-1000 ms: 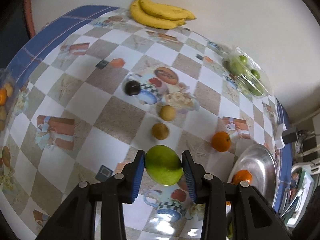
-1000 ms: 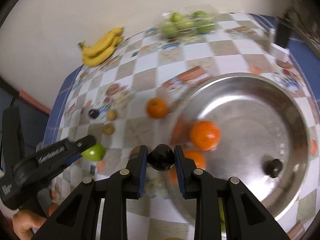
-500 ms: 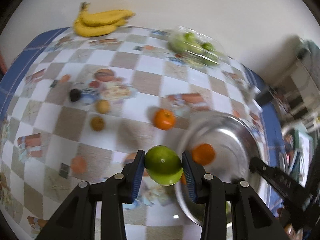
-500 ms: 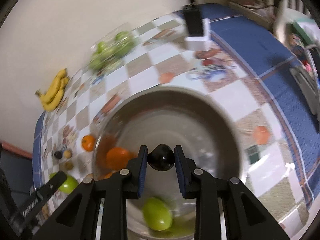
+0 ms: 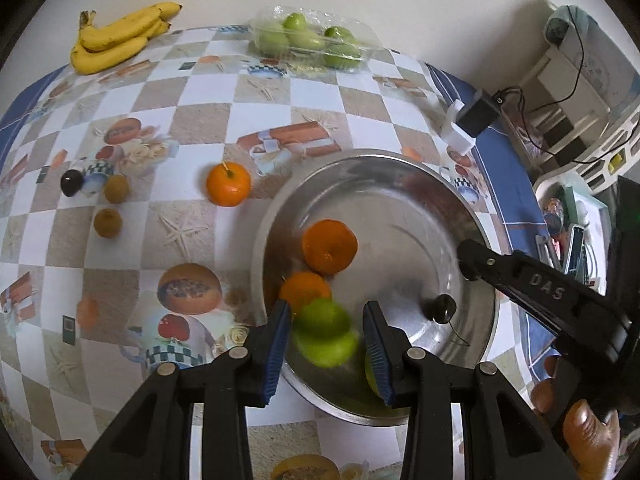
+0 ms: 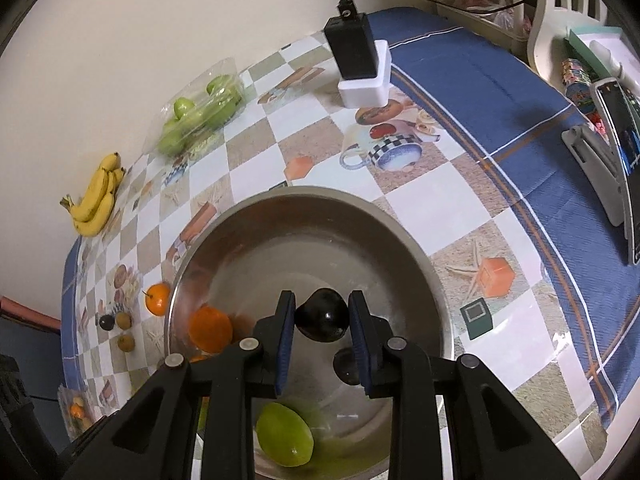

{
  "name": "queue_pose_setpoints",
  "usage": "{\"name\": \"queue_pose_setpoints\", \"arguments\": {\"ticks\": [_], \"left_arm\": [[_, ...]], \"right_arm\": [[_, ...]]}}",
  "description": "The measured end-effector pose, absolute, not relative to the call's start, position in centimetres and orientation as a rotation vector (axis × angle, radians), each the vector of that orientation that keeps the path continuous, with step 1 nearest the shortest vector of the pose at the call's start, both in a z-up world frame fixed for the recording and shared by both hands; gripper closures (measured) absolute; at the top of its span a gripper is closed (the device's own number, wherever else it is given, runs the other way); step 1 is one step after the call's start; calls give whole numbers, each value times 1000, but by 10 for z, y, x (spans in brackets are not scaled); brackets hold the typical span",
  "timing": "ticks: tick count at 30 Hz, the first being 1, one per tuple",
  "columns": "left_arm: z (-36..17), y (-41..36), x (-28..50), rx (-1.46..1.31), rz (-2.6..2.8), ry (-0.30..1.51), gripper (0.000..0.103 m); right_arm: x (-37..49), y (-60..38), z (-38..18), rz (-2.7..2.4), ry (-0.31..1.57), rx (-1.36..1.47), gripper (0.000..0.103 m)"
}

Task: Organize fruits
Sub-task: 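Carry both held fruits into the steel bowl and open both tools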

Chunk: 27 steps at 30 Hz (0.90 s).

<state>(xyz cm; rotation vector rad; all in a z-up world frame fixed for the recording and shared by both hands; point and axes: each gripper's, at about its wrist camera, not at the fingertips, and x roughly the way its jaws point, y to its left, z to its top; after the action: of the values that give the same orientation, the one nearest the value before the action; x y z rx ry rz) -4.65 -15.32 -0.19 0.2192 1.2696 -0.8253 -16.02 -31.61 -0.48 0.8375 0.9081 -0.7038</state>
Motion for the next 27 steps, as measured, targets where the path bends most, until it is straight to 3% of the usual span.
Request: {"name": "queue_pose_setpoints", "arguments": {"ticks": [19,20,22,27], "left_arm": [[-6,-145,-34,219,-755,1264,63],[-6,-144,-32,216,-746,1263,62],[-6,-142,-29,219,-729,1257,62],[-3,-137,-21,219,-691,1231,62]], "right_arm": [[-138,-302,-28,-656,1011,798,74],[-138,-302,-28,-655,1012,796,73],[-137,-301,-27,-654,1012,792,56],[-137,-301,-23,-660,1000,782,54]]}}
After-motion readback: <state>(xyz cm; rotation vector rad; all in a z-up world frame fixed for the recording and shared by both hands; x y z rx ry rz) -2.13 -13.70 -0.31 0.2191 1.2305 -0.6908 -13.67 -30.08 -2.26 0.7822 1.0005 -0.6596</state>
